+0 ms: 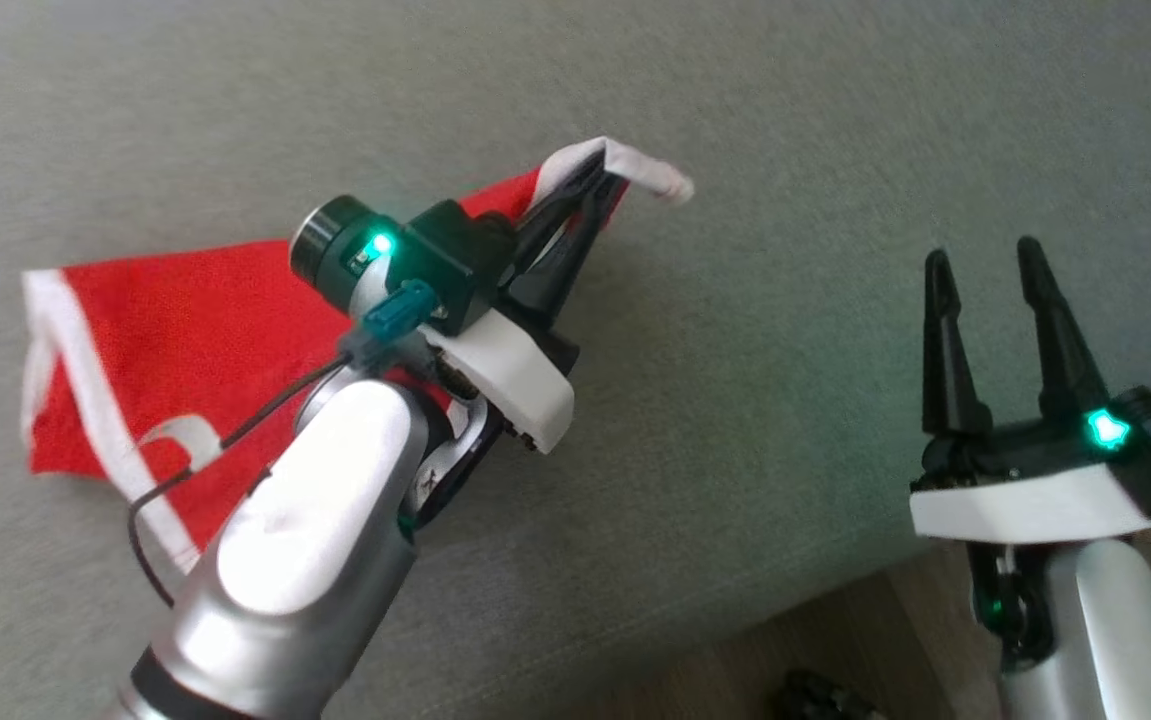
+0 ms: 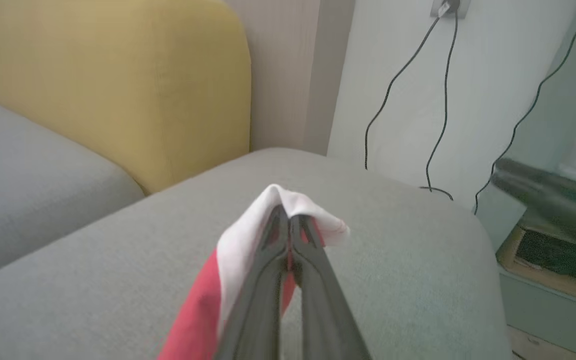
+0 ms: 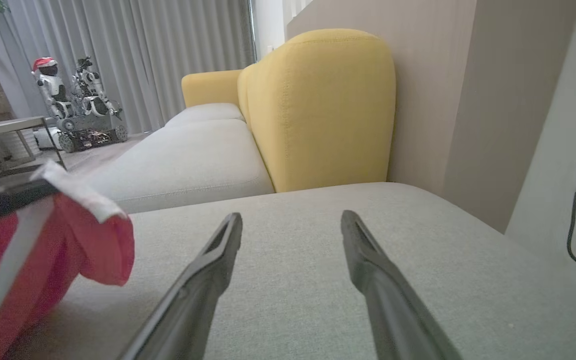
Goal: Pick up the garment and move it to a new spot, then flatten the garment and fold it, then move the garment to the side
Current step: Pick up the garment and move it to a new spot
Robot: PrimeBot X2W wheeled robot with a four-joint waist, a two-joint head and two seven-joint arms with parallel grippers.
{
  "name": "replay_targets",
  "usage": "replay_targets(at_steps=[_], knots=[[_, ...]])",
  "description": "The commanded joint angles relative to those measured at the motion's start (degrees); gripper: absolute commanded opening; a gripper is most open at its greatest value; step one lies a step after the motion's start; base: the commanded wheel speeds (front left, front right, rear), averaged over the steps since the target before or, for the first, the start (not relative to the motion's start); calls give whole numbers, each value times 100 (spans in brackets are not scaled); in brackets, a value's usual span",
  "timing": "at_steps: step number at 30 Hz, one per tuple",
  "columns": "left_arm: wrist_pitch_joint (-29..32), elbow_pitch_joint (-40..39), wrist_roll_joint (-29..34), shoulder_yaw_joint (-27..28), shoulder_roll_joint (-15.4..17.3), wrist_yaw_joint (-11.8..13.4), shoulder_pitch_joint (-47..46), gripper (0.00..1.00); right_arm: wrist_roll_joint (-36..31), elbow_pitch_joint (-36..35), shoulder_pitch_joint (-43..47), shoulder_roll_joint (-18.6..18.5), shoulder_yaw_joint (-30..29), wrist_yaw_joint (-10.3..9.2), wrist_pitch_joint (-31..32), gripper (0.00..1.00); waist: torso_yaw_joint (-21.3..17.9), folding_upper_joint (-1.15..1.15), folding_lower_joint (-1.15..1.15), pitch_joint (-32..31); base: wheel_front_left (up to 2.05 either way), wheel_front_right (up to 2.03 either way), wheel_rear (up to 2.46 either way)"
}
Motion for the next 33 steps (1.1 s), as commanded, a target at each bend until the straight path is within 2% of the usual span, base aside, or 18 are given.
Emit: replay_targets(at_steps=[1, 3, 4, 5, 6, 13, 17, 20, 26, 27, 33], knots=[[-55, -17, -24, 187, -20, -28, -182, 0, 52, -160, -237, -29, 143, -4, -89, 100, -295, 0, -1, 321, 0, 0, 0], [-34, 278, -66, 148, -29, -52, -210, 0, 84, -124, -266, -29, 143, -4, -139, 100, -316, 0, -1, 376, 0, 0, 0], [-5, 428, -93, 120, -30, -68, -215, 21, 99, -100, -277, -29, 143, -4, -161, 100, -320, 0, -1, 392, 0, 0, 0], [20, 562, -121, 88, -33, -86, -217, 51, 110, -73, -289, -29, 143, -4, -181, 100, -317, 0, -1, 403, 0, 0, 0], [40, 675, -145, 48, -35, -104, -214, 100, 119, -44, -300, -29, 143, -4, -198, 100, -308, 0, -1, 404, 0, 0, 0], [-217, 931, -292, -190, 12, -195, -40, 100, 78, 130, -372, -29, 107, -4, -253, 100, 17, 0, -1, 199, 0, 0, 0], [-509, 785, -348, -124, 82, -127, 158, 100, -16, 183, -380, -29, 35, -4, -205, 100, 353, 0, -1, 14, 0, 0, 0], [-732, 632, -417, 72, 152, 65, 328, 100, -104, 201, -379, -29, -35, -4, -132, 100, 650, 0, -1, -120, 0, 0, 0], [-1157, 382, -571, 698, 375, 599, 705, 100, -253, 239, -380, -29, -158, -4, 17, 100, 1167, 0, -1, -345, 0, 0, 0], [-1264, 322, -609, 912, 445, 762, 864, 100, -292, 261, -377, -29, -179, -4, 60, 100, 1310, 0, -1, -430, 0, 0, 0], [-1410, 122, -691, 1543, 607, 1152, 1398, 100, -377, 317, -328, -29, -256, -4, 159, 100, 1671, 0, -1, -645, 0, 0, 0]])
